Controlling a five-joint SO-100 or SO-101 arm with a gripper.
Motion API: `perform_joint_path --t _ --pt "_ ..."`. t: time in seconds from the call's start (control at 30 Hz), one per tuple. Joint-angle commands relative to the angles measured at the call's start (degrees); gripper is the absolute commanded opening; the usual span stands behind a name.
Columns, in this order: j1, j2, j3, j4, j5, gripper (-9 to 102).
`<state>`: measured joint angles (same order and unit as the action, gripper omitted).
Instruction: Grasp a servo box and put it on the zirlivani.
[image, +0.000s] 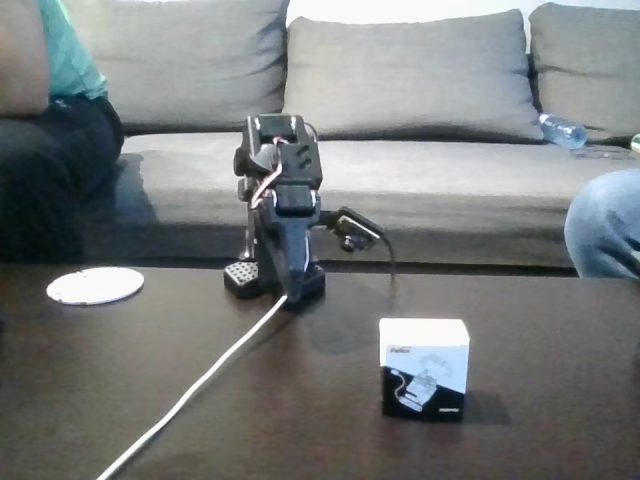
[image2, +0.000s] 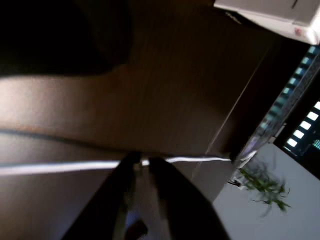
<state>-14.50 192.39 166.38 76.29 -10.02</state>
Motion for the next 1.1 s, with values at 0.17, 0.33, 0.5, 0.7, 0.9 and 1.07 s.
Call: perform_joint_path --t 0.17,0.33,0.5,0.7,0.9,1.07 --pt "-13.7 -0.1 -18.6 4.1 2.0 12" --pt "-21.9 -4.8 -21.3 3.4 5.1 15" --pt "-22.7 -22.1 -25.8 0.3 6.8 16" --pt "-24.6 -49.4 -42.2 -5.1 10.5 16" --pt "-27.9 -72.3 -57.6 -3.3 9.4 16" --pt "-26.8 -79.3 -60.7 -3.5 7.4 15"
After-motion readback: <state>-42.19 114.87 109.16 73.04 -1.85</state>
